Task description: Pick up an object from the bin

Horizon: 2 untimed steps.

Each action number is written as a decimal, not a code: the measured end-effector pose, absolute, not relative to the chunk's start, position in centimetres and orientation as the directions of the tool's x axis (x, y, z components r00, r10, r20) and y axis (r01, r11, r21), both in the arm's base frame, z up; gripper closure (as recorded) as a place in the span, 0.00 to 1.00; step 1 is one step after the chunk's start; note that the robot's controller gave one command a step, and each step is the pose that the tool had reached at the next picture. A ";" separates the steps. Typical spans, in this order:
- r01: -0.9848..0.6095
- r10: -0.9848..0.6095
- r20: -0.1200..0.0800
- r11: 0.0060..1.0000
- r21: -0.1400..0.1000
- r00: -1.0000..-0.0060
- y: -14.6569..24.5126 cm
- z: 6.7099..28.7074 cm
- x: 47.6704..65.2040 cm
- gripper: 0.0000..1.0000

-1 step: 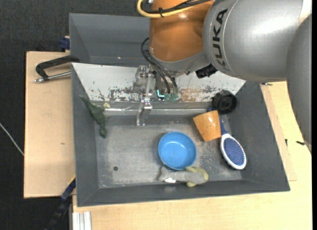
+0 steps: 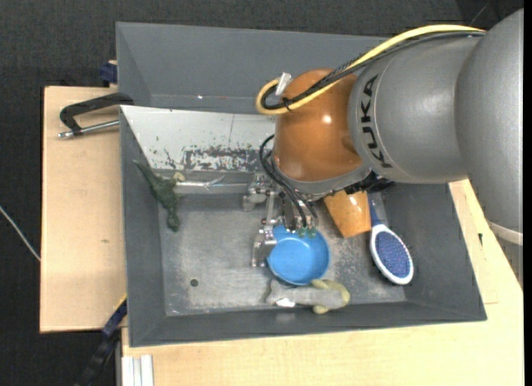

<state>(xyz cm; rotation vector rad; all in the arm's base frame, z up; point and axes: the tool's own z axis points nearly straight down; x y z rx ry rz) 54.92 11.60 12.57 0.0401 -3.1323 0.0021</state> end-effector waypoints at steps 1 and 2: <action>-0.144 -0.144 0.004 0.990 -0.002 -0.990 5.0 9.9 50.3 0.00; -0.223 -0.223 -0.003 0.975 0.009 -0.975 0.0 7.7 53.0 0.00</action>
Offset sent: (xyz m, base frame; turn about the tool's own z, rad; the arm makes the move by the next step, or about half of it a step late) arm -0.0449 -0.0632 -0.0258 -0.1228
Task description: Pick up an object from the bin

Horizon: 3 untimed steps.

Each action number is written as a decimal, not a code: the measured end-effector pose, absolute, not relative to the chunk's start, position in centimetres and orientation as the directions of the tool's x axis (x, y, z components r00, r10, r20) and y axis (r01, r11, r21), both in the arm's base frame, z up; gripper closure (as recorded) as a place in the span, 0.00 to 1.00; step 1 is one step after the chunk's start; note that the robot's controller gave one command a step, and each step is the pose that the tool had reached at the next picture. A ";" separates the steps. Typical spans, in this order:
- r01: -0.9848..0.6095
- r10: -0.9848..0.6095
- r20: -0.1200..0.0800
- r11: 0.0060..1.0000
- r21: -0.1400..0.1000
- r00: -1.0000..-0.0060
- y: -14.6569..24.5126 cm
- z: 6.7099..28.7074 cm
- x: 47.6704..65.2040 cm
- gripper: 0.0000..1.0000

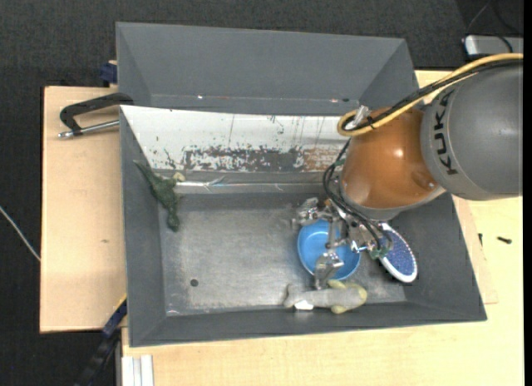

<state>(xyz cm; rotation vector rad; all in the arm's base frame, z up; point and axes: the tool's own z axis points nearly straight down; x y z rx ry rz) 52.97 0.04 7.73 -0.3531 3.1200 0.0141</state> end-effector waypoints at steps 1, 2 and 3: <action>-0.435 -0.435 -0.006 0.900 -0.002 -0.900 -3.4 8.1 53.3 0.00; -0.435 -0.435 -0.005 0.900 0.001 -0.900 -3.2 8.1 53.3 1.00; -0.621 -0.621 -0.009 0.784 -0.010 -0.784 -9.4 25.8 50.5 1.00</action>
Offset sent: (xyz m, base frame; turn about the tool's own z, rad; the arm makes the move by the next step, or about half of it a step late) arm 0.0022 -0.0343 0.0028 -0.2264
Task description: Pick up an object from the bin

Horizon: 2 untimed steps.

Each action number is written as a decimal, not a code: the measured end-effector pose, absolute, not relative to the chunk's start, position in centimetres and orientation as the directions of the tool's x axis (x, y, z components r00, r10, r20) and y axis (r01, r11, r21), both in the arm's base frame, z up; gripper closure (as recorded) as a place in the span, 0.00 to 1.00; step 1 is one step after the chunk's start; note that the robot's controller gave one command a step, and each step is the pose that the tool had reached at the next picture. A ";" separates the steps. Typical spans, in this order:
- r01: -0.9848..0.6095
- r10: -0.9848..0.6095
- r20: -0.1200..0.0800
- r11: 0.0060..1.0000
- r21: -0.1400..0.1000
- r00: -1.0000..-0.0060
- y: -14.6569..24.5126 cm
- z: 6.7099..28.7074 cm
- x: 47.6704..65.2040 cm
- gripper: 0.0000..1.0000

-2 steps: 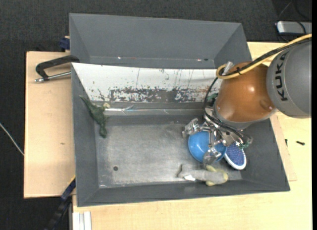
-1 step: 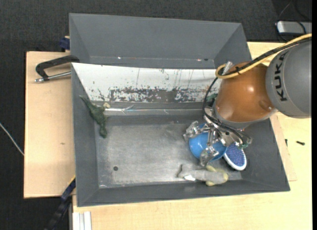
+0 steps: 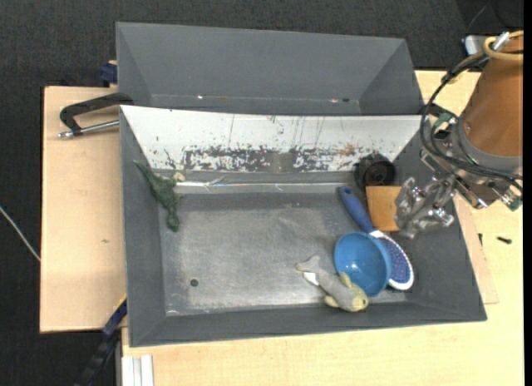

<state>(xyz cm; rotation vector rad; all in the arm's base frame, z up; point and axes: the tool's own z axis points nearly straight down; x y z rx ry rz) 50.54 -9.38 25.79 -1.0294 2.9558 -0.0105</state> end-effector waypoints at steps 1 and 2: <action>-0.623 -0.623 -0.004 0.782 -0.002 -0.782 -9.2 25.4 50.5 0.00; -0.828 -0.828 -0.004 0.560 -0.001 -0.560 -11.1 11.3 52.3 0.00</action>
Offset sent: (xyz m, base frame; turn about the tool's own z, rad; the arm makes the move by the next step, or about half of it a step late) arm 0.0000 0.0000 0.0000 0.0000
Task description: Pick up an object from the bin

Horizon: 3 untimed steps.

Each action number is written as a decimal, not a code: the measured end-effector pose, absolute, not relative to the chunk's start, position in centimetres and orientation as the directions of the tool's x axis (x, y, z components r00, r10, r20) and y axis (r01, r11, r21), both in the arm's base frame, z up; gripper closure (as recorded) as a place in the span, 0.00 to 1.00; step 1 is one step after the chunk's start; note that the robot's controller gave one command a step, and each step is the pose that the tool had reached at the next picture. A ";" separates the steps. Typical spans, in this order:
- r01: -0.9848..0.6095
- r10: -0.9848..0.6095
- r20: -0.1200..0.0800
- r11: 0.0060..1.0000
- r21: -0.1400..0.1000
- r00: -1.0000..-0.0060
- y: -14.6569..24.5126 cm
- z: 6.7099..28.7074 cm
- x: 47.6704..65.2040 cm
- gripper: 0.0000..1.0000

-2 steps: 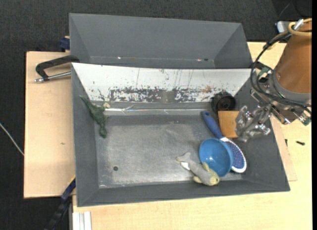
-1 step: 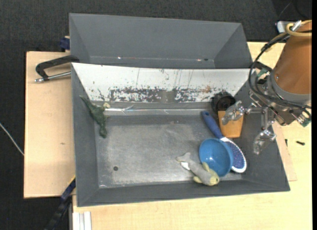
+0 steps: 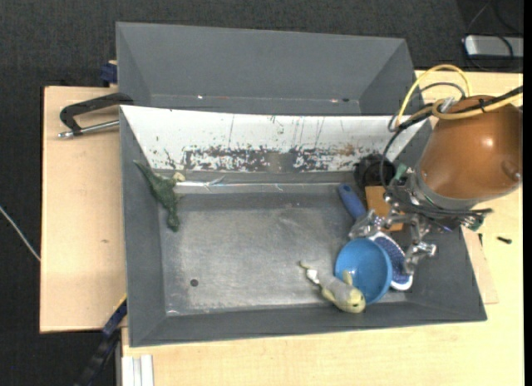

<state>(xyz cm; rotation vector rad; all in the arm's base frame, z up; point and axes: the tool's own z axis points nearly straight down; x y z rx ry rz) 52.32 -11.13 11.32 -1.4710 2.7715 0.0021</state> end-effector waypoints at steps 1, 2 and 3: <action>-0.987 -0.987 0.008 0.158 -0.014 -0.158 -6.5 9.0 50.8 0.00; -0.987 -0.987 0.009 0.161 -0.014 -0.161 -6.7 9.0 50.8 1.00; -0.998 -0.998 -0.001 0.066 -0.013 -0.066 -6.5 24.9 50.9 1.00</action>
Offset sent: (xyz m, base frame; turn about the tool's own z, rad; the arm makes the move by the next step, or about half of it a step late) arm -0.0212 0.0486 -0.0314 -0.4386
